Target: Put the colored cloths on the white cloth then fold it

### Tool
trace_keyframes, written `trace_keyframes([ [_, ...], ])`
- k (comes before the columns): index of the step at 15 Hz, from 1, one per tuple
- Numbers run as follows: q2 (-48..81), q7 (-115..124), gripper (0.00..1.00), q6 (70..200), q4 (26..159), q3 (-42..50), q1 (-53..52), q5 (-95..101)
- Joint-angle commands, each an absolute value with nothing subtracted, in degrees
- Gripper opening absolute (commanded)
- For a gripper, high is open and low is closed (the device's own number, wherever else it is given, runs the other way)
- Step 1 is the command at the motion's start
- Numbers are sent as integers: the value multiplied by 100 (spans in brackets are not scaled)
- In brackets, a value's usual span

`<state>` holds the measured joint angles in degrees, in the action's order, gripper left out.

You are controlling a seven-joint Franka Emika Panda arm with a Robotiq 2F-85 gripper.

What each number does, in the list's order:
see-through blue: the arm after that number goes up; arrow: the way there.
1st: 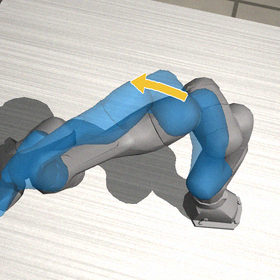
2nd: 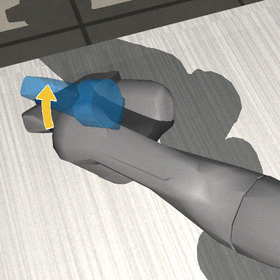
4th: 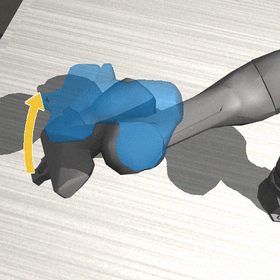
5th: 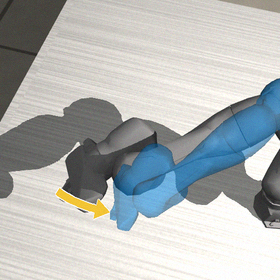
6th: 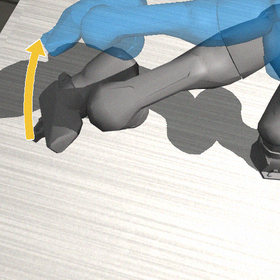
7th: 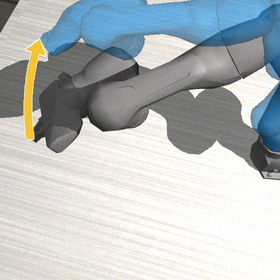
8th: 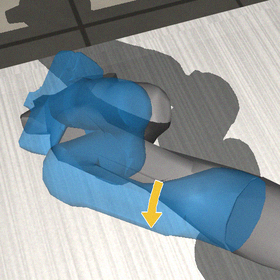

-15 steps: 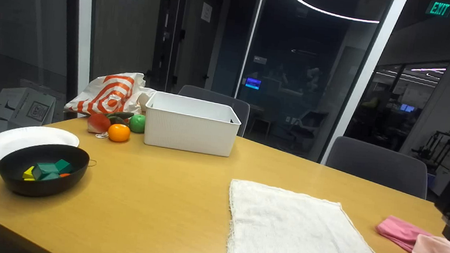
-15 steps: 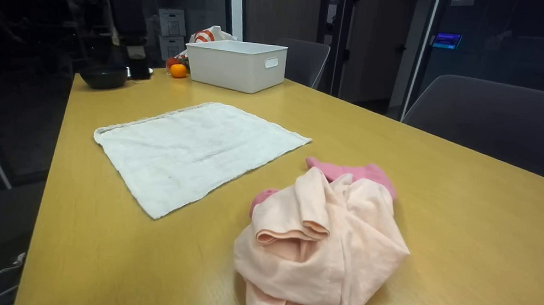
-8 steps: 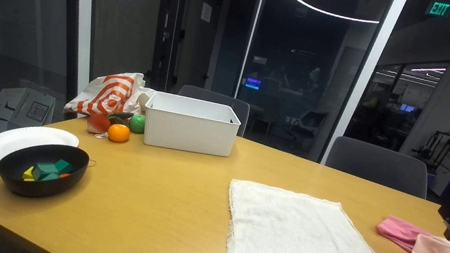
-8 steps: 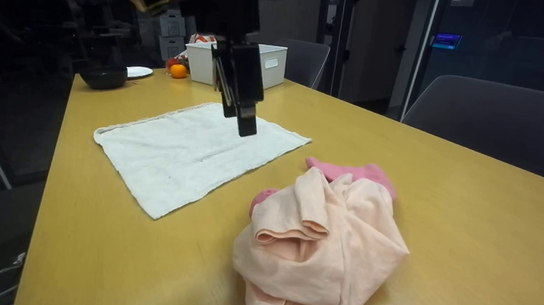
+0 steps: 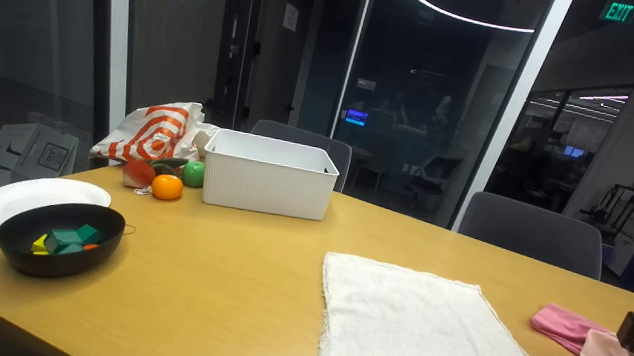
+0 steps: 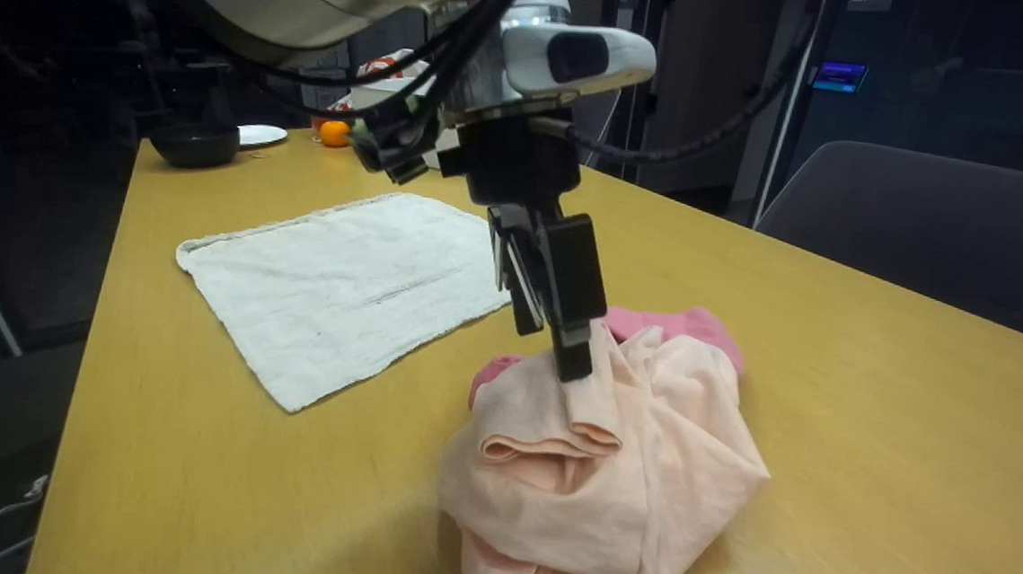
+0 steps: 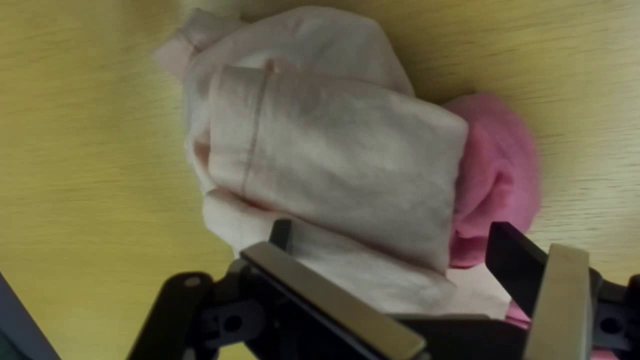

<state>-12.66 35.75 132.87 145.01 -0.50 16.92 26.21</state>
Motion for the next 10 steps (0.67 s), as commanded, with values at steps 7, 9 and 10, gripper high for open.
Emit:
trace_keyframes([
  [7, -993, 4366, 36, 13655, 14573, 259, 1455, 2732],
  [9, -1013, 4522, 21, 13609, 14578, 247, 1420, 2758],
  [10, -1017, 4602, 12, 13592, 14590, 246, 1408, 2768],
])
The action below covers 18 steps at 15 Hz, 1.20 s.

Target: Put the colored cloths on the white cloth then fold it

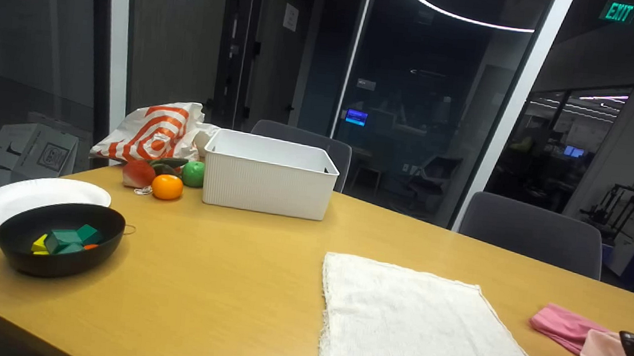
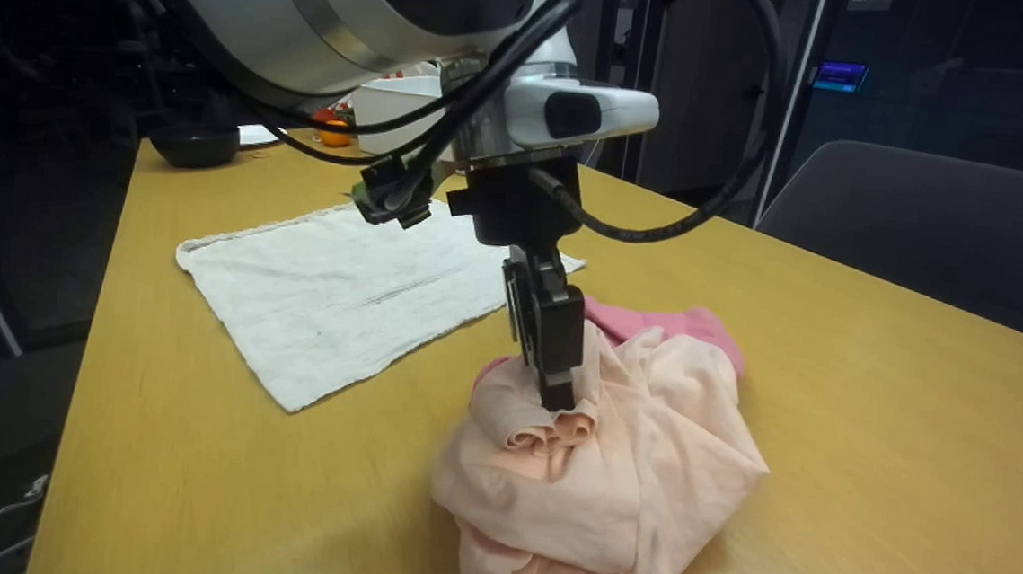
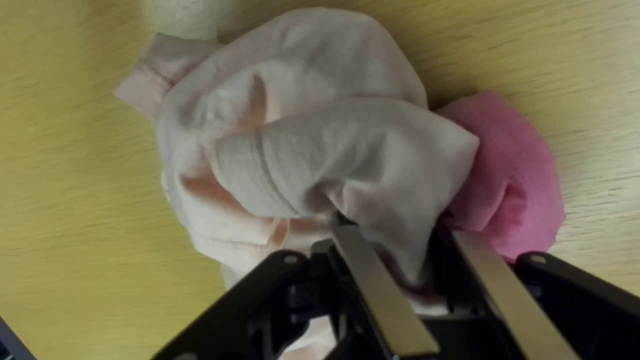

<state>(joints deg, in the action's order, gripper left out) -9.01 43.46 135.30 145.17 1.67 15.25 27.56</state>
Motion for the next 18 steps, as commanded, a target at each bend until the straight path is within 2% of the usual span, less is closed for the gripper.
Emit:
trace_keyframes([
  [1, -1023, 4661, 9, 13536, 14587, 246, 1396, 2752],
  [5, -1206, 5084, 9, 13362, 14612, 215, 1397, 2854],
  [9, -1910, 5634, 11, 13251, 14597, 49, 1418, 3175],
  [14, -2899, 6128, 13, 13120, 14218, -553, 1334, 3412],
  [18, -3211, 6402, 13, 13083, 13546, -1308, 1213, 3635],
])
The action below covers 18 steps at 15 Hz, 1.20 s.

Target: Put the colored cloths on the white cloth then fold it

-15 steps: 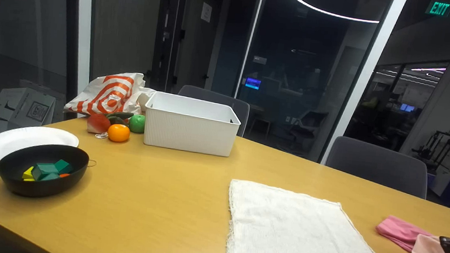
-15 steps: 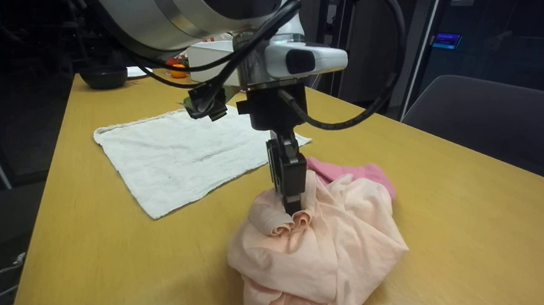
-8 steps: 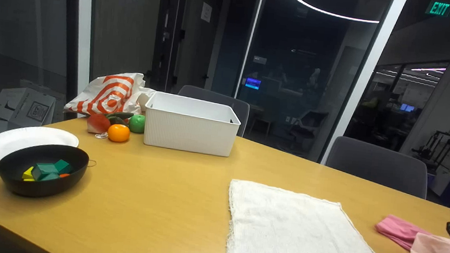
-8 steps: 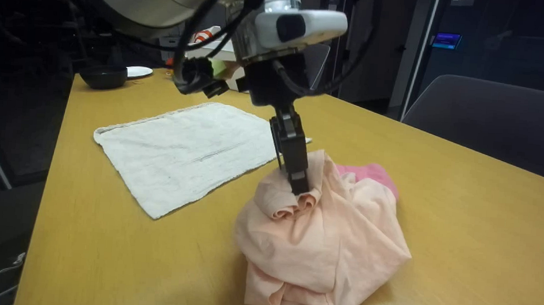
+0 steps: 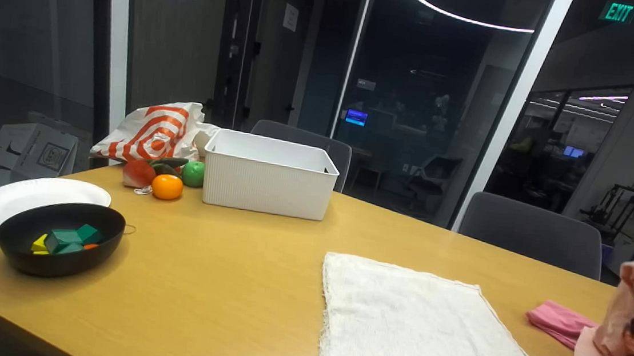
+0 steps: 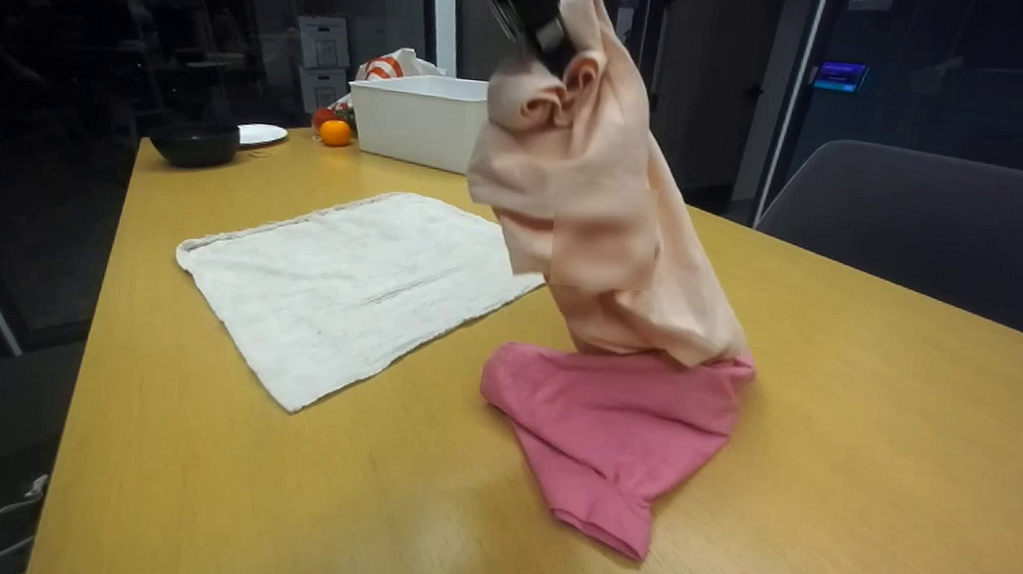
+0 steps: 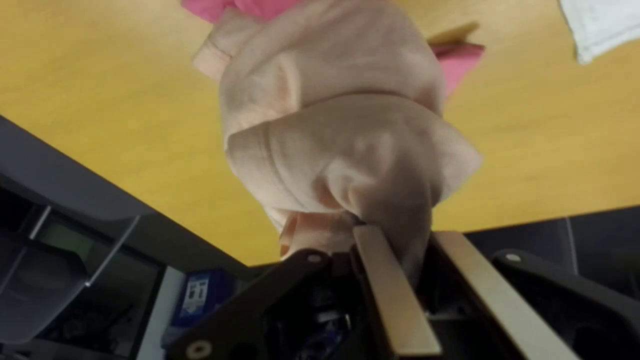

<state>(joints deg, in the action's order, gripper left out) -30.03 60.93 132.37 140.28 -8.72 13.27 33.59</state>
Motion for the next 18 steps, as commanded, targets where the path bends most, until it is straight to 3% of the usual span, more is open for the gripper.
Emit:
trace_keyframes([
  [1, -3235, 6479, 13, 13142, 13390, -1466, 1193, 3728],
  [6, -3097, 6723, 13, 13628, 12664, -2013, 769, 3956],
  [18, -1911, 4969, 13, 12818, 12598, -2061, -546, 2414],
])
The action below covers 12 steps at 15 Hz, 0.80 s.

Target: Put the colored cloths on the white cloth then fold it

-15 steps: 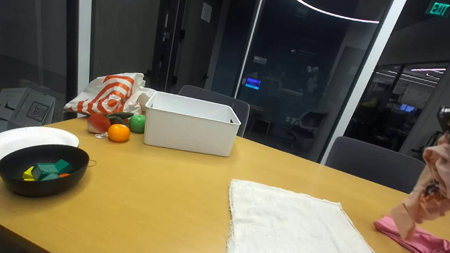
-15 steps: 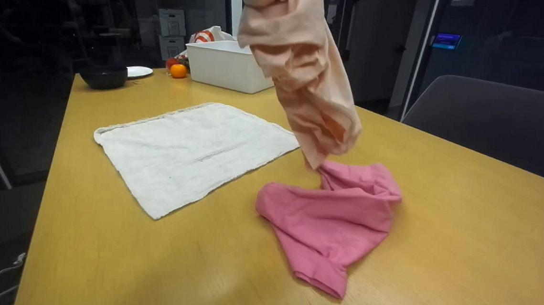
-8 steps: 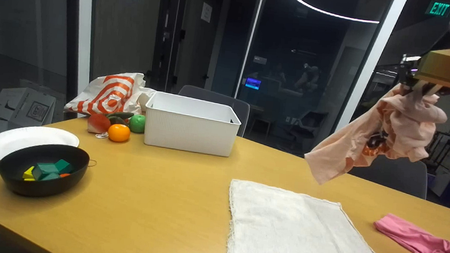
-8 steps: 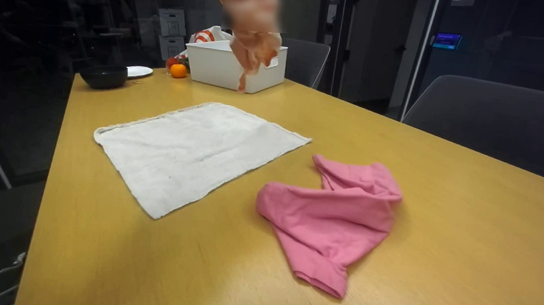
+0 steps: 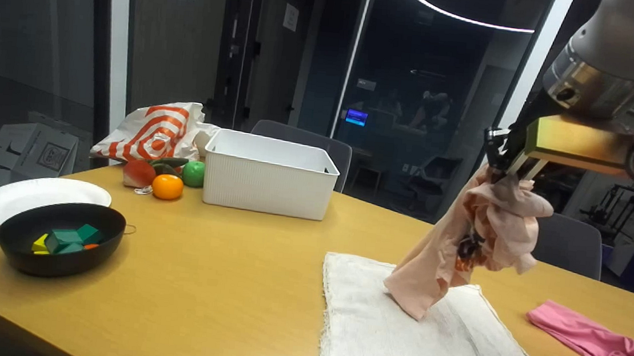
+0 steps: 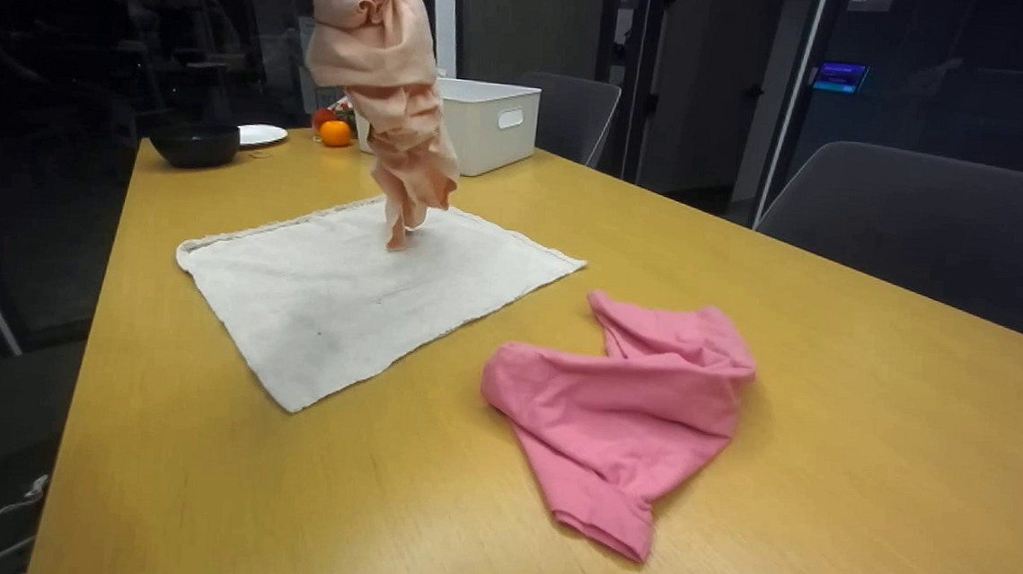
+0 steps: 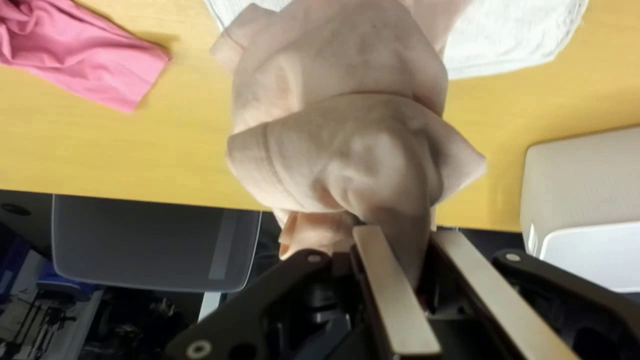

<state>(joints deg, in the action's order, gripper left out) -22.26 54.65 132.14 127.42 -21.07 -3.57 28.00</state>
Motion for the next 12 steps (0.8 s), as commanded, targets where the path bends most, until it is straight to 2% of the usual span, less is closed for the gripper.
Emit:
trace_keyframes([
  [1, -1825, 4897, 13, 12624, 12621, -2051, -574, 2303],
  [5, -1536, 4375, 13, 12351, 12773, -1887, -719, 1904],
  [9, -1153, 4126, 14, 13023, 12915, -1801, -801, 1666],
  [12, -832, 4229, 11, 13582, 13113, -1746, -773, 1704],
])
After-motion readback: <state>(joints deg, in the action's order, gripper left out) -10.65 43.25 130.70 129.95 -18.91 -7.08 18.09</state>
